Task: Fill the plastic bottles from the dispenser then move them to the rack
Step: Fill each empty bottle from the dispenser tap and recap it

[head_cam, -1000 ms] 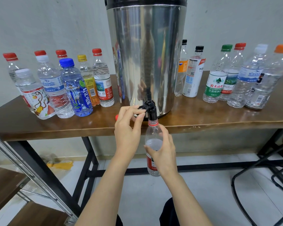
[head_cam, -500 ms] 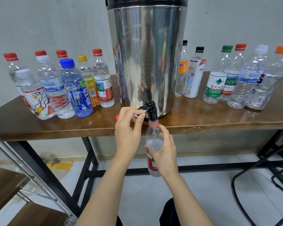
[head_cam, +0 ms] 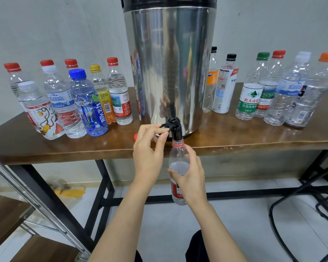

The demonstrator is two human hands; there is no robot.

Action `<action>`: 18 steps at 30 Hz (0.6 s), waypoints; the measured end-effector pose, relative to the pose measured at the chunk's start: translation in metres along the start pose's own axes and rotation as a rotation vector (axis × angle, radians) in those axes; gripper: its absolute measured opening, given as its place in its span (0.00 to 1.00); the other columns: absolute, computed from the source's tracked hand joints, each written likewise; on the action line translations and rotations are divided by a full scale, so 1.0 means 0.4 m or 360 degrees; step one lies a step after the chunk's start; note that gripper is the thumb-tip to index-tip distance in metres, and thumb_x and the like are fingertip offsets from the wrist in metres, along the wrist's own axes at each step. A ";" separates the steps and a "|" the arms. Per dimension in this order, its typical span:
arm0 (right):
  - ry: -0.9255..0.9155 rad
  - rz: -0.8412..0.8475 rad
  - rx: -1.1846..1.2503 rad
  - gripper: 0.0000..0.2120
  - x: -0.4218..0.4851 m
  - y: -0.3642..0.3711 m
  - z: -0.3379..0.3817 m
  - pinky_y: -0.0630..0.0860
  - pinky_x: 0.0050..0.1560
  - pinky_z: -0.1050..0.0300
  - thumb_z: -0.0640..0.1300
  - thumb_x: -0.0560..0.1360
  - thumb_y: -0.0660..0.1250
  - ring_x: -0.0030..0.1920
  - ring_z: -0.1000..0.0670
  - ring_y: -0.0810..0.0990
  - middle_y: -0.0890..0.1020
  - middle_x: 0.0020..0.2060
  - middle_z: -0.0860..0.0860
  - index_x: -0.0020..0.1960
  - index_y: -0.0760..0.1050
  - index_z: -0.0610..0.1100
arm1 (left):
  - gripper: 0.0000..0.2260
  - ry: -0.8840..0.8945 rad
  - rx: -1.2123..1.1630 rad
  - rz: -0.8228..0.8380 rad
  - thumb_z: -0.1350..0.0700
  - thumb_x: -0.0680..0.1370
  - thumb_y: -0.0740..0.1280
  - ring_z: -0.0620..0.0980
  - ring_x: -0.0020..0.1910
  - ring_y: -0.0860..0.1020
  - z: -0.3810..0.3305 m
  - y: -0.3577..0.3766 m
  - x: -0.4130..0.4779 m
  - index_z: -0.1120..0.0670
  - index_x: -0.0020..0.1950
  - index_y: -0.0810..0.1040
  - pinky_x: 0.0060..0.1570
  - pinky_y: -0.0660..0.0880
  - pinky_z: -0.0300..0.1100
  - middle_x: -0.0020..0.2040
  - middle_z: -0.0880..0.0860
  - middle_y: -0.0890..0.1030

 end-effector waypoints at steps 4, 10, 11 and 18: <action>0.0007 0.0009 -0.0004 0.41 0.001 -0.001 0.001 0.67 0.58 0.60 0.45 0.71 0.77 0.68 0.52 0.68 0.69 0.69 0.54 0.76 0.58 0.59 | 0.06 -0.0010 0.0001 0.0005 0.62 0.79 0.68 0.35 0.47 0.75 0.000 0.001 0.000 0.51 0.49 0.81 0.50 0.71 0.30 0.53 0.52 0.79; 0.0002 -0.0005 0.0004 0.41 0.000 0.000 -0.001 0.67 0.59 0.59 0.45 0.70 0.77 0.68 0.52 0.69 0.69 0.69 0.55 0.75 0.59 0.59 | 0.06 0.0001 0.0003 -0.0001 0.61 0.79 0.68 0.37 0.46 0.75 0.000 0.001 0.000 0.50 0.48 0.81 0.49 0.71 0.31 0.53 0.51 0.79; 0.0004 -0.0004 0.0009 0.41 0.000 0.000 -0.001 0.67 0.59 0.59 0.45 0.70 0.77 0.68 0.52 0.69 0.69 0.69 0.55 0.75 0.59 0.58 | 0.06 -0.0003 0.0008 0.0002 0.61 0.79 0.68 0.36 0.46 0.75 0.000 0.001 0.000 0.51 0.49 0.81 0.49 0.71 0.31 0.53 0.51 0.79; 0.0007 0.0005 -0.0004 0.41 0.002 0.000 -0.001 0.67 0.59 0.59 0.45 0.70 0.77 0.68 0.51 0.69 0.69 0.69 0.54 0.76 0.58 0.58 | 0.05 -0.0009 0.0004 0.0011 0.61 0.79 0.68 0.40 0.45 0.75 0.002 0.002 0.000 0.51 0.48 0.81 0.49 0.71 0.31 0.54 0.52 0.78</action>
Point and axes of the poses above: each hand's wrist, its own x-axis towards the middle knuckle, its own y-axis out of the palm, z = x × y, the point moved 8 cm from there along x, towards the middle knuckle
